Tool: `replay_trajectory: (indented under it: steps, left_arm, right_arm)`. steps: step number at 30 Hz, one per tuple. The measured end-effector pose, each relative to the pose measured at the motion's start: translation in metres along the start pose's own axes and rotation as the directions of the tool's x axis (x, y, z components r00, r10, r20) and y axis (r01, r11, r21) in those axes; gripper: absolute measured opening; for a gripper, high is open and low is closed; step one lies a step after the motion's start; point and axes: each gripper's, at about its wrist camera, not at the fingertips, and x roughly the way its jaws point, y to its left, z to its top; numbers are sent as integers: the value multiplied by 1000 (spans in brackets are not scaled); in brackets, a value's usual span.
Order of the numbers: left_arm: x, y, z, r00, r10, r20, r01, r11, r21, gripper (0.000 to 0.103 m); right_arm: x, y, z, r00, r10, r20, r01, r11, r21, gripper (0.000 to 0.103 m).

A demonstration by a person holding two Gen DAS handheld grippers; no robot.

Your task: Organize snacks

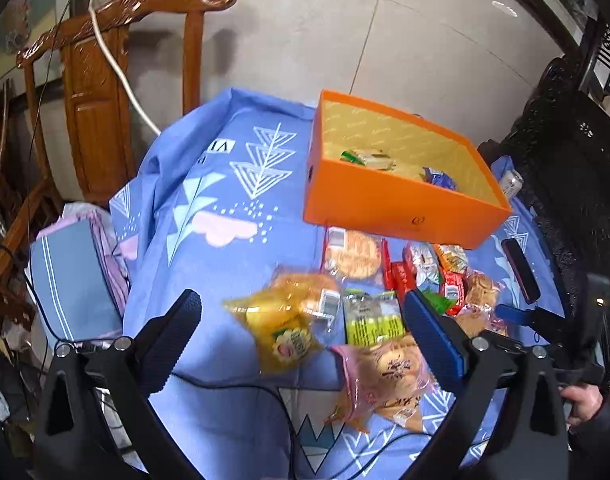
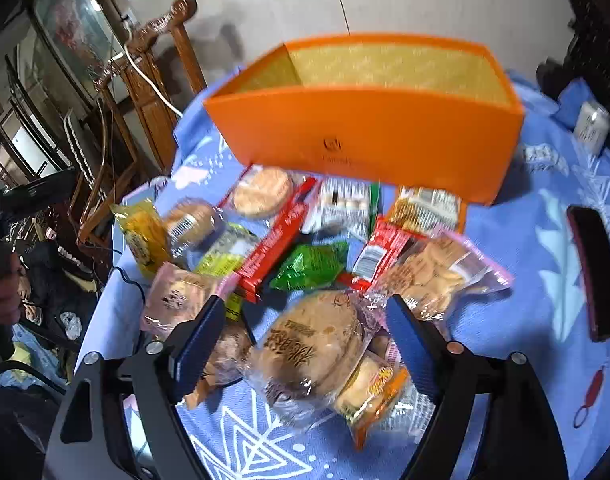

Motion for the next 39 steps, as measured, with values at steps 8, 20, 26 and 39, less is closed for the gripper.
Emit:
replay_trajectory:
  steps: [8,20,26,39]
  left_arm:
    - [1,11,-10,1000,27,-11,-27,1000,-12,99]
    - [6,19,-18,999,37,-21,-37,999,-2,99]
    - [39,17,-29,997,18,-80,-16,1000,23,99]
    - [118,11,-37,983,52,-176,-49,998,25,84]
  right_arm:
    - [25,2,-5,986,-133,-96,125,988,-87,83]
    - [21,13,0,991,-103,-79,99,993,-59,36]
    - [-2,17,1,997,-74,-31,73,996,-44,26]
    - [-32,23,-13,999,-32,33,32,999,20,26]
